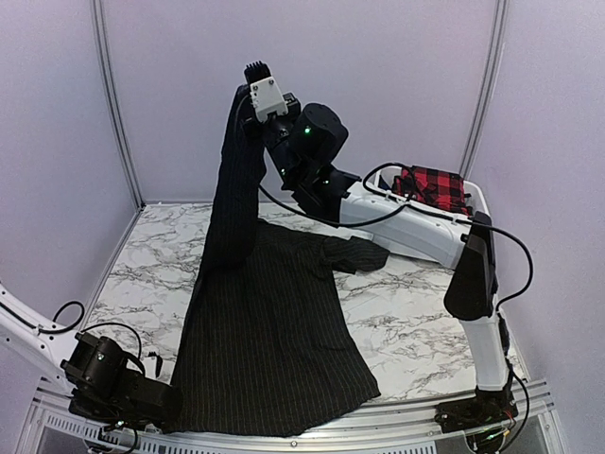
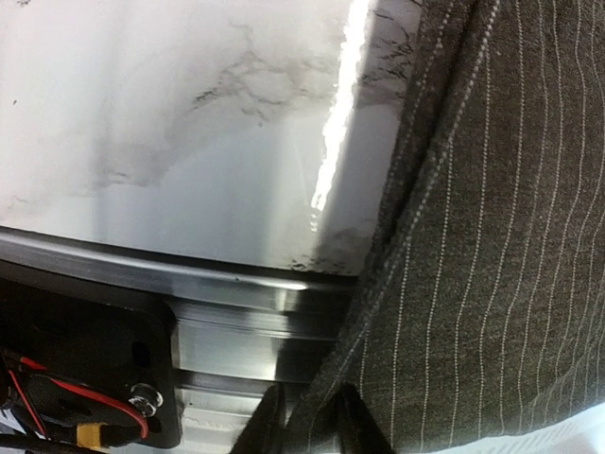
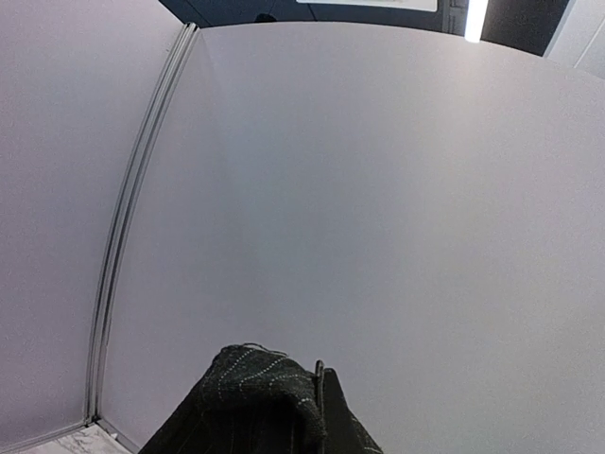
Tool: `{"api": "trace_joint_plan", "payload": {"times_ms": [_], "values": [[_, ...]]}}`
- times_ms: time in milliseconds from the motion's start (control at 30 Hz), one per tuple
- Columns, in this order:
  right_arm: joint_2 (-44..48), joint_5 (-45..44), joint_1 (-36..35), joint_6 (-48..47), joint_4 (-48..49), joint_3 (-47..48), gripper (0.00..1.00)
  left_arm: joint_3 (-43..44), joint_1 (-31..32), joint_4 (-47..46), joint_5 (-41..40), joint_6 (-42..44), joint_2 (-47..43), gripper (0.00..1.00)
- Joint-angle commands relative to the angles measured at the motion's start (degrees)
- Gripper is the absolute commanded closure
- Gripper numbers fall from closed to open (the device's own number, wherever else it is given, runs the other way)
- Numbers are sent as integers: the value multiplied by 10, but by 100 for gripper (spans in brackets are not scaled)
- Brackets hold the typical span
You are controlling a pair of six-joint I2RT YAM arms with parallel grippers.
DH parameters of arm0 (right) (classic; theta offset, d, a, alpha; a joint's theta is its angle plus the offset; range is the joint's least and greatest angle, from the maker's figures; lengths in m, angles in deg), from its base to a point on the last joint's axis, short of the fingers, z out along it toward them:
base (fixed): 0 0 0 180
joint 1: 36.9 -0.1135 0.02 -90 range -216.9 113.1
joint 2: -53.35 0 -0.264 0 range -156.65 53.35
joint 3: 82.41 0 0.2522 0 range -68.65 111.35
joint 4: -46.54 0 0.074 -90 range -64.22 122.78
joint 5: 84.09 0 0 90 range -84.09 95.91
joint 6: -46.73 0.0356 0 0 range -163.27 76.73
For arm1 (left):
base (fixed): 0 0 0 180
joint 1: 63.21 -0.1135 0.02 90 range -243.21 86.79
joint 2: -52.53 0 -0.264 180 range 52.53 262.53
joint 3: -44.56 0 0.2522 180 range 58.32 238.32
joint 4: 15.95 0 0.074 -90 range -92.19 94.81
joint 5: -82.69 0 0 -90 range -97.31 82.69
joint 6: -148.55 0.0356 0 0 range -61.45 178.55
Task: Fold and stack the long sleeve shirts
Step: Pick up the shirt from the center of the board.
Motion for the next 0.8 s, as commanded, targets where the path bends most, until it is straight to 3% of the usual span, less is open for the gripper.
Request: {"api": "trace_joint_plan", "payload": {"times_ms": [0, 67, 167, 533, 767], "values": [[30, 5, 2, 1, 3, 2, 100, 13, 7, -16, -5, 0, -5, 87], [31, 5, 2, -3, 3, 2, 100, 22, 6, -16, -12, 3, -14, 96], [32, 5, 2, -16, 5, 3, 100, 44, 7, -15, -34, 13, -26, 100], [6, -7, 13, -75, 10, 60, 100, 186, -20, -16, -99, 134, -5, 100], [8, -14, 20, -84, 6, 52, 100, 240, -104, -41, -41, 278, 60, 100]]}}
